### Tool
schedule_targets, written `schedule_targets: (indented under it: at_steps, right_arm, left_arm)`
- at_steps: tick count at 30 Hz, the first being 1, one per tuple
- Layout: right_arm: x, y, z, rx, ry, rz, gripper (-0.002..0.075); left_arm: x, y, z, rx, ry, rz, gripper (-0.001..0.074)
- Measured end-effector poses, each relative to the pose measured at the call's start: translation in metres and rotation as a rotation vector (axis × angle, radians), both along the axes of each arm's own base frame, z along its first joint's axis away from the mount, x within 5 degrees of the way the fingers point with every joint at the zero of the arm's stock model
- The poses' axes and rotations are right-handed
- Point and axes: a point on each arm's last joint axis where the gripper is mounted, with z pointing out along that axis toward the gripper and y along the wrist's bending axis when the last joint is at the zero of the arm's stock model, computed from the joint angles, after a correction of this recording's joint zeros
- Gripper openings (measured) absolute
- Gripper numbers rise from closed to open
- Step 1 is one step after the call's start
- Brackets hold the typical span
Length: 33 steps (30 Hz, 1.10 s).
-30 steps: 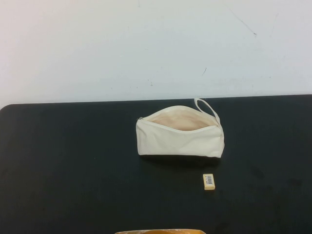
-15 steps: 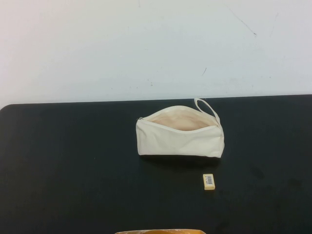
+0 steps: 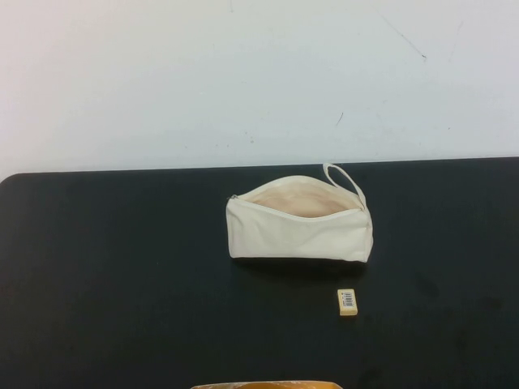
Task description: Put eraser into pencil case
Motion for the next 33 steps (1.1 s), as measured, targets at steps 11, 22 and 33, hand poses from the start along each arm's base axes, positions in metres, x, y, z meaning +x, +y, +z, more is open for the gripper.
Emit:
schedule_targets:
  at_steps: [11,22,33]
  right_arm:
    - [-0.011,-0.001,0.025,0.105,-0.242,0.044,-0.0001]
    - [-0.015,0.001,0.093,0.023,0.177,0.008,-0.0001]
    - [0.027,0.001,0.061,0.042,0.875,0.033,-0.0001]
  left_arm:
    - [0.000,0.000,0.000,0.000,0.000,0.000,-0.0001]
    - [0.000,0.000,0.000,0.000,0.000,0.000,-0.0001]
    - [0.000,0.000,0.000,0.000,0.000,0.000,-0.0001]
